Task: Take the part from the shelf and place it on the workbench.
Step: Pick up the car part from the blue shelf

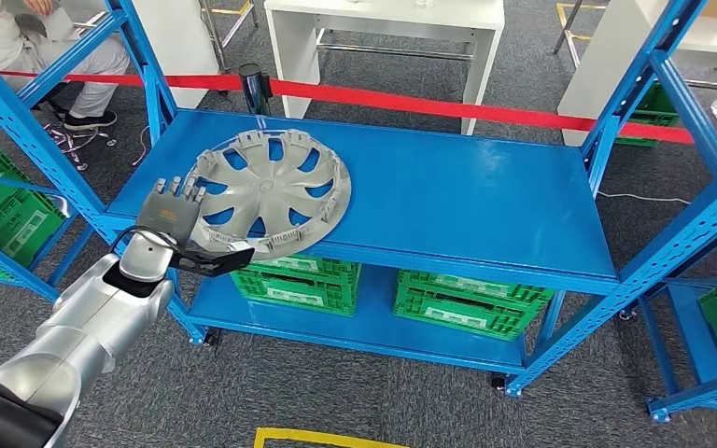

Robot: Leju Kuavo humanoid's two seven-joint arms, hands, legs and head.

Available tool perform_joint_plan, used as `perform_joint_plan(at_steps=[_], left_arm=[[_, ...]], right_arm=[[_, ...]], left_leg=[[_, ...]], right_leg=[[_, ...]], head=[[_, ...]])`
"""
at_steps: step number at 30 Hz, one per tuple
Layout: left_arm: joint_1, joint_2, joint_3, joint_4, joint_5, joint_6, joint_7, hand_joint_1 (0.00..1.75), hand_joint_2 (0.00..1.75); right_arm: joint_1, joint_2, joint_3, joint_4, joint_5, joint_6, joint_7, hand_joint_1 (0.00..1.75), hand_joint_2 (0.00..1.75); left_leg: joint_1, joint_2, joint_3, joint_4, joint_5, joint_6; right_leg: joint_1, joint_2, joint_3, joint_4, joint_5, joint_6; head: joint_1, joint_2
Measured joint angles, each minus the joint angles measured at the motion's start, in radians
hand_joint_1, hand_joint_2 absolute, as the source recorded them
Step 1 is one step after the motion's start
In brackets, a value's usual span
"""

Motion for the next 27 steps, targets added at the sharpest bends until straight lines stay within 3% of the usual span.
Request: perform_joint_plan(at_steps=[18,22,27], left_arm=[[0.008,0.000,0.000,0.000,0.000,0.001,0.000,0.00,1.75],[0.009,0.000,0.000,0.000,0.001,0.000,-0.003,0.00,0.00],[0.009,0.000,0.000,0.000,0.003,-0.002,-0.010,0.00,0.00]], right_arm=[[0.000,0.000,0.000,0.000,0.000,0.000,0.000,0.00,1.75],[0.000,0.000,0.000,0.000,0.001,0.000,0.000,0.00,1.75],[0.000,0.000,0.000,0.000,0.005,0.000,0.000,0.00,1.75]], left_leg=[[0.000,0.000,0.000,0.000,0.000,0.000],[0.000,0.000,0.000,0.000,0.000,0.000],[0.000,0.000,0.000,0.000,0.000,0.000]], right_leg=[[0.000,0.000,0.000,0.000,0.000,0.000],[0.000,0.000,0.000,0.000,0.000,0.000],[0.000,0.000,0.000,0.000,0.000,0.000]], head=[[0.000,0.000],[0.000,0.000],[0.000,0.000]])
